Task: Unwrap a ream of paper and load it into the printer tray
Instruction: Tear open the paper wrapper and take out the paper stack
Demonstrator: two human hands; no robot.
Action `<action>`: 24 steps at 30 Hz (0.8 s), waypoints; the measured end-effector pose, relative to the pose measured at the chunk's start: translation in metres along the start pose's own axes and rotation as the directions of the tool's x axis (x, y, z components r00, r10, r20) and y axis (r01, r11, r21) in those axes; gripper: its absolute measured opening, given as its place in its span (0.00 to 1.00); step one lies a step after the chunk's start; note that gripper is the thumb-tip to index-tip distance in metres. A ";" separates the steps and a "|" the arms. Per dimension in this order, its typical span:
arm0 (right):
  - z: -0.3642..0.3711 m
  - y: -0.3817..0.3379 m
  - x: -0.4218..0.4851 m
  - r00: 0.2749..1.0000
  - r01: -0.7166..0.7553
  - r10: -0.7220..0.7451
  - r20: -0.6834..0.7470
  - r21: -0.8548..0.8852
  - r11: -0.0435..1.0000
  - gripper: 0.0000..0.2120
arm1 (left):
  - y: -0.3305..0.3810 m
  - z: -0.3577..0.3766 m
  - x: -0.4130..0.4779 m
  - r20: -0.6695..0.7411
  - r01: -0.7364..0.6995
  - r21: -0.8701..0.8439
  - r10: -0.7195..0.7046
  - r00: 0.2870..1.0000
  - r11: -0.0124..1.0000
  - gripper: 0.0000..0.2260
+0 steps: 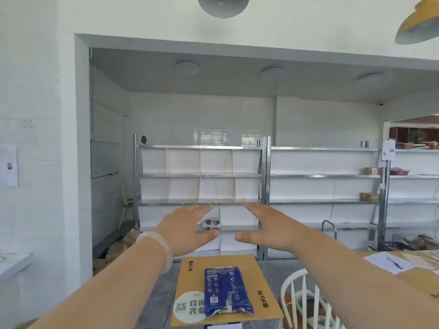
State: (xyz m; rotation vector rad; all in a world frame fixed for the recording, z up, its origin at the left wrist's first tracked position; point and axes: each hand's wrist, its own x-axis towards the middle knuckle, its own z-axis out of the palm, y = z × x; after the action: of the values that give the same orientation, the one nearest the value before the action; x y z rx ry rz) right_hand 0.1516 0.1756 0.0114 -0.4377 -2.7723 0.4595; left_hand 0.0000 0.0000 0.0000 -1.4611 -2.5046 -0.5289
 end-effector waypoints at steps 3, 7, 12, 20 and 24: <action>0.006 0.001 0.010 1.000 -0.005 0.005 -0.015 -0.006 1.000 0.47 | -0.011 0.007 0.008 0.010 -0.008 0.009 0.008 1.000 1.000 0.33; 0.025 0.011 0.025 0.999 -0.049 0.049 0.002 0.003 0.999 0.47 | -0.023 0.024 0.023 0.042 -0.010 0.034 0.009 0.999 0.999 0.32; 0.038 0.032 0.051 0.998 -0.062 0.062 0.028 -0.011 0.998 0.46 | -0.034 0.047 0.054 0.063 -0.028 0.075 0.024 0.998 0.997 0.32; 0.052 0.098 0.115 0.995 -0.076 0.076 0.068 -0.009 0.997 0.46 | -0.044 0.100 0.126 0.103 0.006 0.044 -0.010 0.995 0.999 0.33; 0.064 0.141 0.153 0.990 -0.068 0.069 0.122 -0.009 0.998 0.46 | -0.050 0.138 0.168 0.139 0.055 0.035 -0.059 0.989 0.998 0.33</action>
State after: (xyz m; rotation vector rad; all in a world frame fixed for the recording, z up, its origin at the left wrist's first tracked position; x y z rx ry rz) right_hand 0.0262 0.3382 -0.0600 -0.5238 -2.8839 0.5118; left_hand -0.1252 0.1673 -0.0799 -1.4674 -2.6561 -0.4079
